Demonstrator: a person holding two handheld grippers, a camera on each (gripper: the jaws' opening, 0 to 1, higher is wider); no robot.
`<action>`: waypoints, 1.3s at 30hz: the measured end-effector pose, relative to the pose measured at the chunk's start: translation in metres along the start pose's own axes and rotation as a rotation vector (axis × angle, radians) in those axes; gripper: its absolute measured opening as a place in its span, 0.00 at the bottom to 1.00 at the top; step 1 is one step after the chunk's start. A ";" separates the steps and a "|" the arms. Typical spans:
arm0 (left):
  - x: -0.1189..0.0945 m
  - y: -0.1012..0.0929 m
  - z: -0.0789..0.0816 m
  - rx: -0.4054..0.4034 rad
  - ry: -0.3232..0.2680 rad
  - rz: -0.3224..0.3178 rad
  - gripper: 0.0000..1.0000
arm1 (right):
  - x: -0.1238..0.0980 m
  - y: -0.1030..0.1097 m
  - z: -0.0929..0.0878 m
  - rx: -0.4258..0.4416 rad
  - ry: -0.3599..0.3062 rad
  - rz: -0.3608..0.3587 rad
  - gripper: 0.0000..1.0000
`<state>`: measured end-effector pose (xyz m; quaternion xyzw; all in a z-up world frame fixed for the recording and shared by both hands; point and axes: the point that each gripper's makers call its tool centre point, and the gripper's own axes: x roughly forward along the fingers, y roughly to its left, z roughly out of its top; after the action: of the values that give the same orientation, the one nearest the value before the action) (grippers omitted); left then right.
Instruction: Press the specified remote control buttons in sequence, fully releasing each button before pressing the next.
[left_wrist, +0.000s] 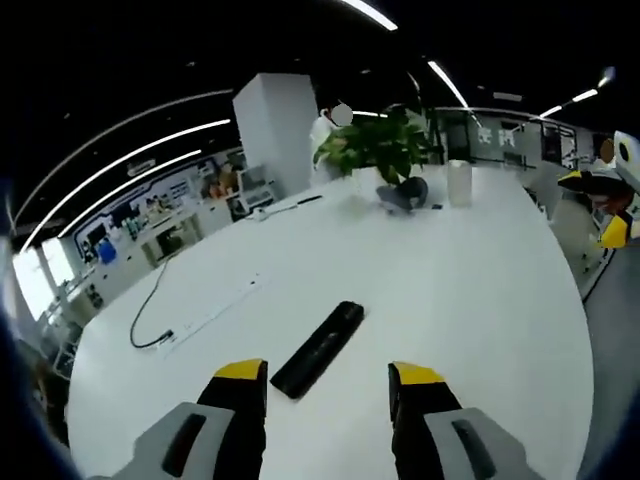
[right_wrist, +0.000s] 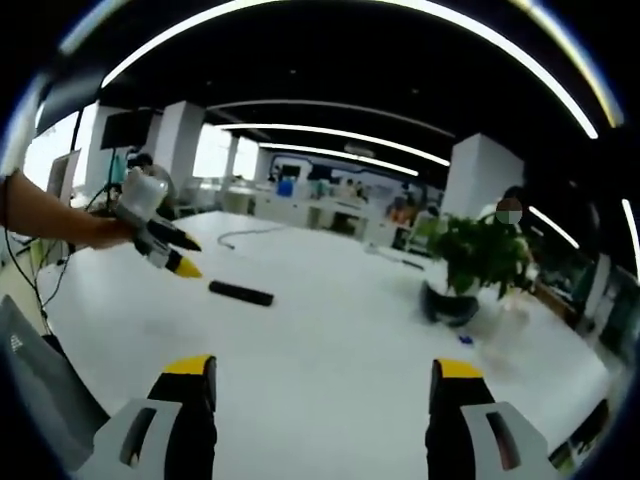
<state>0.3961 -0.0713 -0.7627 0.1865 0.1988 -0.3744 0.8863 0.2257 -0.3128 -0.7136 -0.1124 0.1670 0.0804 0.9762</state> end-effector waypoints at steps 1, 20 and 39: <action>-0.006 -0.005 0.000 -0.008 0.000 0.004 0.53 | 0.000 -0.001 0.001 0.006 -0.003 -0.002 0.88; -0.094 -0.029 0.007 -0.216 -0.128 0.214 0.79 | -0.004 -0.005 0.007 0.042 -0.042 -0.005 0.87; -0.156 -0.078 -0.012 -0.358 -0.211 0.398 1.00 | -0.004 -0.012 0.010 0.041 -0.064 -0.039 0.88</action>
<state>0.2358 -0.0243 -0.7098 0.0225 0.1280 -0.1692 0.9770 0.2270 -0.3221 -0.7010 -0.0928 0.1350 0.0612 0.9846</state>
